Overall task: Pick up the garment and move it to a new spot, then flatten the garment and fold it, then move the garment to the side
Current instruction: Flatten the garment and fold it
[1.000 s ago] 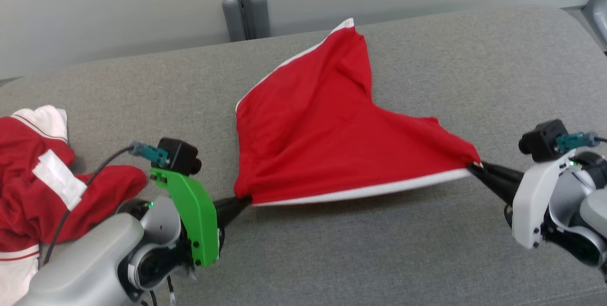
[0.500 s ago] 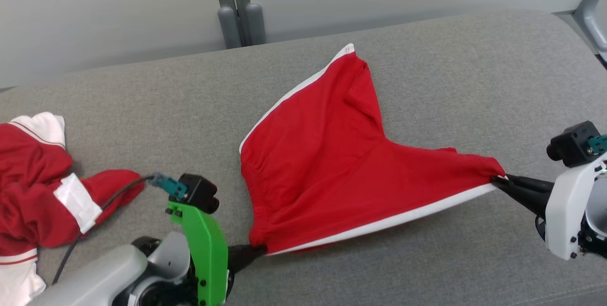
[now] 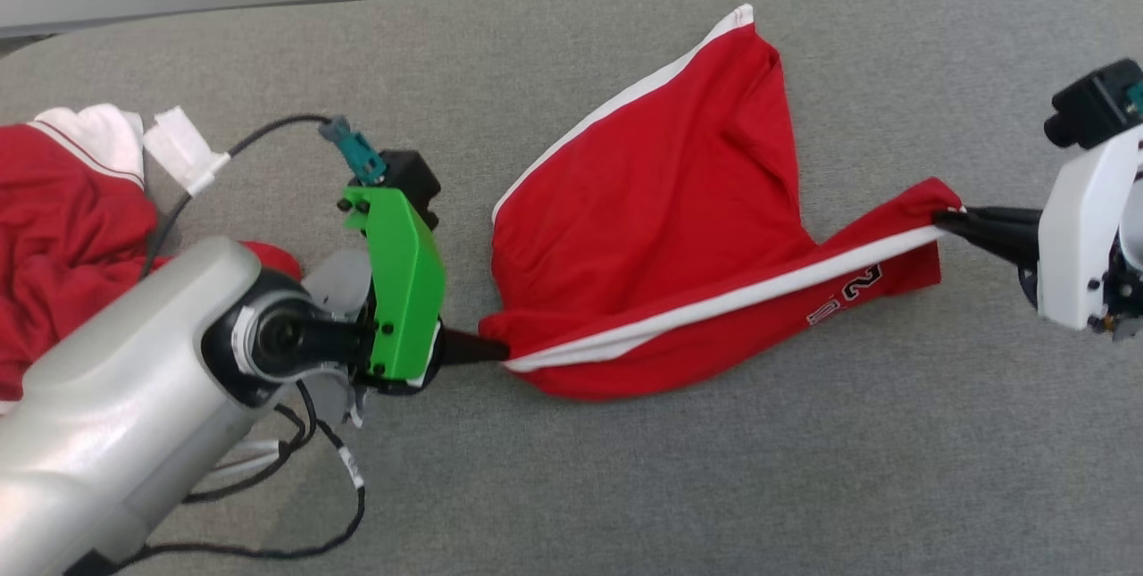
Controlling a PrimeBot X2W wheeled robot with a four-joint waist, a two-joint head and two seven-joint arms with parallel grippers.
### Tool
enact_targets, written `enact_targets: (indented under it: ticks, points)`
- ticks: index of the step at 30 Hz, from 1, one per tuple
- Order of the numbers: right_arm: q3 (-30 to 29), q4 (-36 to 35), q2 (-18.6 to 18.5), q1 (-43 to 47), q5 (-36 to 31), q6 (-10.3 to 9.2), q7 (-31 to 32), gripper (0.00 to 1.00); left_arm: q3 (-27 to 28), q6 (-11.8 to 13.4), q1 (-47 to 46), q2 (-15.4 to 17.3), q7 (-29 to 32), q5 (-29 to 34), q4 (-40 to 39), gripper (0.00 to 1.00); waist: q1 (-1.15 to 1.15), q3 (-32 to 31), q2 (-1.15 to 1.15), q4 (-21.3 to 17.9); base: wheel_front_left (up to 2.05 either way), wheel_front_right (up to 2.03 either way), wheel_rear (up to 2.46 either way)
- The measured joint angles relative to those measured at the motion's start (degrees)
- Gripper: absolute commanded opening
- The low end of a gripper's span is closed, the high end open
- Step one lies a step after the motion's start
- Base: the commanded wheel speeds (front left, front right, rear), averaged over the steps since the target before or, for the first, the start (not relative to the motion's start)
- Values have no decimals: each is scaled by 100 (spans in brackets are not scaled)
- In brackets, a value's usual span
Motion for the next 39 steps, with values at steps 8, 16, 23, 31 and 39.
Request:
enact_targets:
  ticks: [8, 16, 23, 31, 39]
  points:
    - [-101, 686, 286, -1179, 45, 0, 623, 0, 241, 201, -853, -372, 315, -112, 535, 0, 0, 539, 0, 250, 0, 0, 0]
    - [-40, 1429, 654, -2348, -98, -1, 828, 0, 400, 381, -1602, -588, 487, -45, 953, 0, 0, 1222, 0, 457, 0, 0, 0]
    - [58, 2047, 938, -3282, -258, 0, 808, 0, 492, 581, -2128, -717, 588, 63, 1198, 0, 1, 1780, 0, 626, 0, 0, 0]
    - [282, 2639, 1228, -3785, -320, -1, 436, 100, 565, 716, -2313, -821, 625, 62, 1333, 100, 1, 2094, 0, 859, 0, 0, 0]
    - [586, 2920, 1287, -3746, -196, -1, -119, 100, 615, 648, -2227, -861, 578, 7, 1366, 100, 1, 1839, 0, 896, 0, 0, 0]
